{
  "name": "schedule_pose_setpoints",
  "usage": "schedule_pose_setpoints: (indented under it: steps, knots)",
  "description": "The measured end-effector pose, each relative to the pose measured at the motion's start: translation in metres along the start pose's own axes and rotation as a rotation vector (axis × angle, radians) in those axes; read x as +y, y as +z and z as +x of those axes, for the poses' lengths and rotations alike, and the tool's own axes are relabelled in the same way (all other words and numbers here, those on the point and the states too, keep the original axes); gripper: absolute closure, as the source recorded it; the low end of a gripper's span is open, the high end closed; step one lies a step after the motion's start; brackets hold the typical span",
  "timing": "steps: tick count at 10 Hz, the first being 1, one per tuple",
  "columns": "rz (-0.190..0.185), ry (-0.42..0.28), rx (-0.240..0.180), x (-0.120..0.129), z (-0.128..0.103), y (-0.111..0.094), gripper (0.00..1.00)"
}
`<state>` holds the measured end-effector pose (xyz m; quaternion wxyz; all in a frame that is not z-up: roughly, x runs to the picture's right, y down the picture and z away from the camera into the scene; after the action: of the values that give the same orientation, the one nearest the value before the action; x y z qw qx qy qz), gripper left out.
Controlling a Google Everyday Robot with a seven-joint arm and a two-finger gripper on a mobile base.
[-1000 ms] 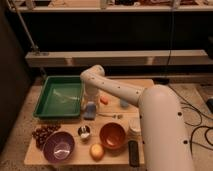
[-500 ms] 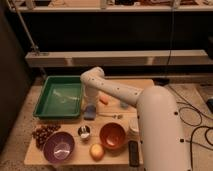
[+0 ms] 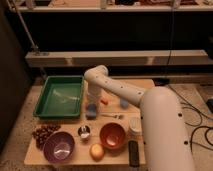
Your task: Place sponge in plastic cup
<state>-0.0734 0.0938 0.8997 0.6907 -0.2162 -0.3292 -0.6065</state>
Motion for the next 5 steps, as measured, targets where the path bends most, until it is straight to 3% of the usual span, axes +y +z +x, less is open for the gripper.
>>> schedule_pose_setpoints:
  steps: [3,4,5]
  knots:
    - [0.052,0.038,0.05,0.046,0.018,-0.062,1.0]
    - [0.072,0.056,0.076,0.072,0.026,-0.095,1.0]
    - [0.08,0.069,0.093,0.09,0.031,-0.116,1.0]
